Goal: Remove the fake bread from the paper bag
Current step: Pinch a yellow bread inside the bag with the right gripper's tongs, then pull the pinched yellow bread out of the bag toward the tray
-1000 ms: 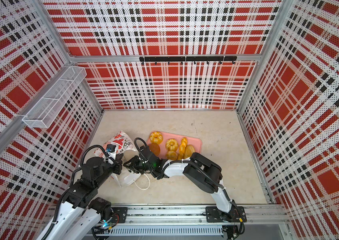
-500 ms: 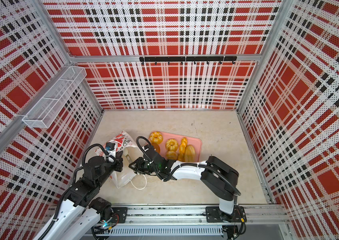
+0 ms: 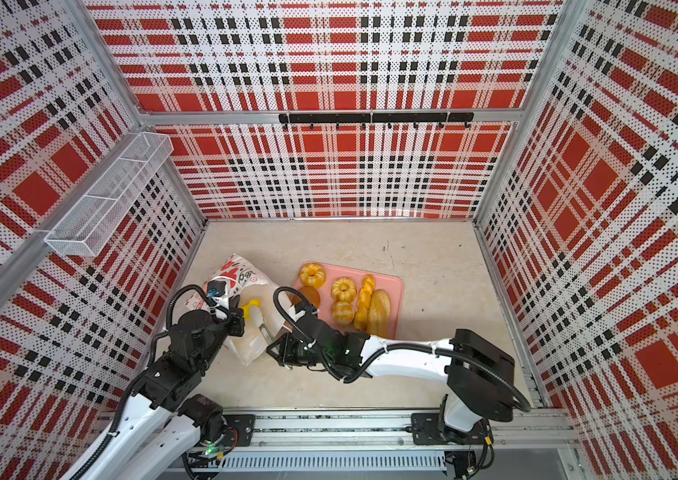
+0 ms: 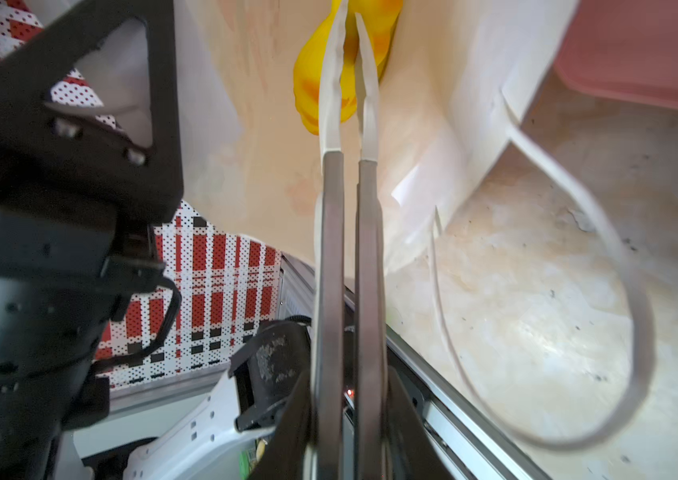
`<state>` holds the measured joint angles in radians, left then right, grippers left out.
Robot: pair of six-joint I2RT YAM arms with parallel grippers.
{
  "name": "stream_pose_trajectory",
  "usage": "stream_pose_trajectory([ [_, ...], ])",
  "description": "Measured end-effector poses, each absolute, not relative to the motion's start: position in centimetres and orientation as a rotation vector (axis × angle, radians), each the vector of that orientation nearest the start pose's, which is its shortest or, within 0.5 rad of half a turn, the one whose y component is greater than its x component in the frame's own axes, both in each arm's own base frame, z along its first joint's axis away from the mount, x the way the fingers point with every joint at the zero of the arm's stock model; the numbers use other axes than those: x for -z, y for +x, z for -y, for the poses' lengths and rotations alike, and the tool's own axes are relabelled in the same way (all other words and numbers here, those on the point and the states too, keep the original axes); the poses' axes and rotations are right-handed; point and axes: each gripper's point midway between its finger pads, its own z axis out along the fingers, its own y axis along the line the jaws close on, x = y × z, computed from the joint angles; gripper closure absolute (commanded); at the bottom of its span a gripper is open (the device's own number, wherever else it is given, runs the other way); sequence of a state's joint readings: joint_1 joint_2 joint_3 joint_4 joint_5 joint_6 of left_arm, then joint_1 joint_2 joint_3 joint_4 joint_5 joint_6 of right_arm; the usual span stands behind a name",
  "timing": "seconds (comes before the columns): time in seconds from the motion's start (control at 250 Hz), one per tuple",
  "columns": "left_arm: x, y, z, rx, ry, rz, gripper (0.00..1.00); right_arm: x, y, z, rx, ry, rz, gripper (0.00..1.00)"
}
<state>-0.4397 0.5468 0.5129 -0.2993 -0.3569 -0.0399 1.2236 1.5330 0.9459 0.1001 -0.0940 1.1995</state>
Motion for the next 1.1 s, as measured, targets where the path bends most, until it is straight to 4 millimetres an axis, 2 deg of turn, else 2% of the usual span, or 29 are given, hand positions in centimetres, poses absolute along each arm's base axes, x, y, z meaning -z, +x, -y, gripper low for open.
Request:
stream_pose_trajectory([
  [0.208, -22.8, 26.9, 5.4, -0.039, 0.105, -1.868, 1.00, -19.1, 13.9, -40.5, -1.353, -0.088, -2.429, 1.00],
  [0.44, -22.7, 27.4, 4.9, -0.075, 0.064, -1.866, 1.00, -20.6, 14.3, -38.1, -1.295, -0.072, -2.380, 1.00],
  [0.584, -22.6, 27.9, 4.3, -0.119, 0.035, -1.867, 1.00, -21.1, 13.8, -36.3, -1.272, -0.065, -2.373, 1.00],
  [0.808, -22.9, 28.7, 3.3, -0.198, -0.007, -1.845, 1.00, -23.5, 12.5, -34.0, -1.290, -0.051, -2.335, 1.00],
  [0.92, -23.2, 29.0, 2.9, -0.216, -0.025, -1.832, 1.00, -24.0, 12.2, -32.7, -1.278, -0.028, -2.333, 1.00],
  [1.1, -23.6, 28.9, 2.1, -0.226, -0.050, -1.811, 1.00, -24.8, 12.3, -29.4, -1.228, 0.040, -2.325, 1.00],
])
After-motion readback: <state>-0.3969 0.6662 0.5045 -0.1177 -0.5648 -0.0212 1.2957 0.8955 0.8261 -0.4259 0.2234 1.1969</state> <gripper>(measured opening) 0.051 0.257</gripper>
